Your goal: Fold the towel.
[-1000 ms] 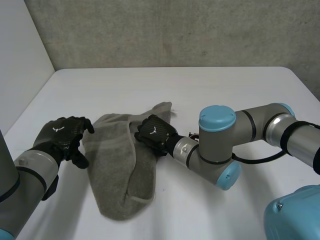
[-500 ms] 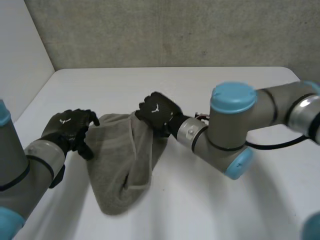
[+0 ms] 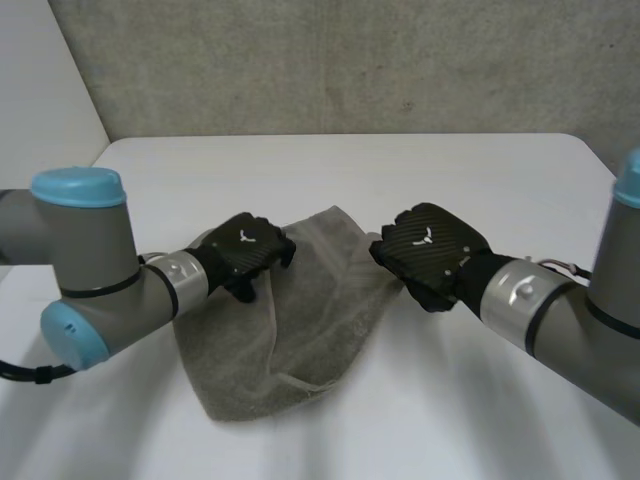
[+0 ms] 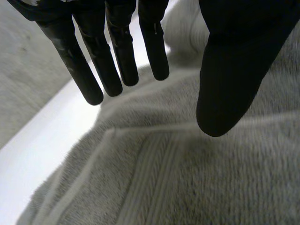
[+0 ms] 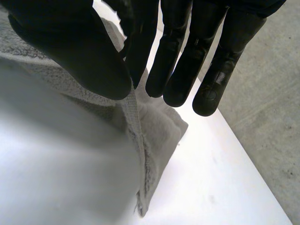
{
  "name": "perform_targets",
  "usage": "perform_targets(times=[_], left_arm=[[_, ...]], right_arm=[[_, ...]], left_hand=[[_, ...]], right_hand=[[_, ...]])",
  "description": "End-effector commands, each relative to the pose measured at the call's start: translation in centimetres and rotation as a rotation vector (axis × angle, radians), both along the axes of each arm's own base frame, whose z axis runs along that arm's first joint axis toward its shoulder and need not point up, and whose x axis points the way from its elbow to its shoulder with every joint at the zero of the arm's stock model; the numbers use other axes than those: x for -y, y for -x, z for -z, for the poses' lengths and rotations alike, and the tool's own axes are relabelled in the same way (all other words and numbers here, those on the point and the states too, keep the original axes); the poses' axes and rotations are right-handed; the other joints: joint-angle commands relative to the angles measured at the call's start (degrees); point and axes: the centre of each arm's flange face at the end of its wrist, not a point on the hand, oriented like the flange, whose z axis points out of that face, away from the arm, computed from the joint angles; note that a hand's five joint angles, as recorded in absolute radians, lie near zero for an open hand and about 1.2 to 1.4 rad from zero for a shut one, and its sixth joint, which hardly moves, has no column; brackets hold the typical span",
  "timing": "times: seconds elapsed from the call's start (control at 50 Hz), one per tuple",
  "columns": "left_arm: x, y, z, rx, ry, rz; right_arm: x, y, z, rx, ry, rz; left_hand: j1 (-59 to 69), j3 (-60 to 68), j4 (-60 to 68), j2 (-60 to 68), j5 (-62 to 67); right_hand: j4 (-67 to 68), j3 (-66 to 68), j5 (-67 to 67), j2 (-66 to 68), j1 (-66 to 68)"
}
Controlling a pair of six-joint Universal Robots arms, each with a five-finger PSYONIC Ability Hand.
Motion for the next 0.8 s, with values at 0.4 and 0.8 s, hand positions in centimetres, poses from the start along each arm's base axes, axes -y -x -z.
perform_targets(times=[0.4,0.8], left_arm=[[2.8,0.2,2.4,0.134,-0.062,-0.043],[-0.2,-0.7,-10.7,-0.052,0.120,-0.132]], right_arm=[[0.1,2.8,0.4,-0.009,-0.004,0.084],[3.8,3.4,-7.3,0.054,0.138,0.199]], left_hand=[[37.5,37.7,37.7,37.7,37.8],[43.9,44.1,44.1,44.1,44.2]], right_hand=[[11.6,12.3,13.9,12.8,24.9],[11.6,12.3,13.9,12.8,24.9]])
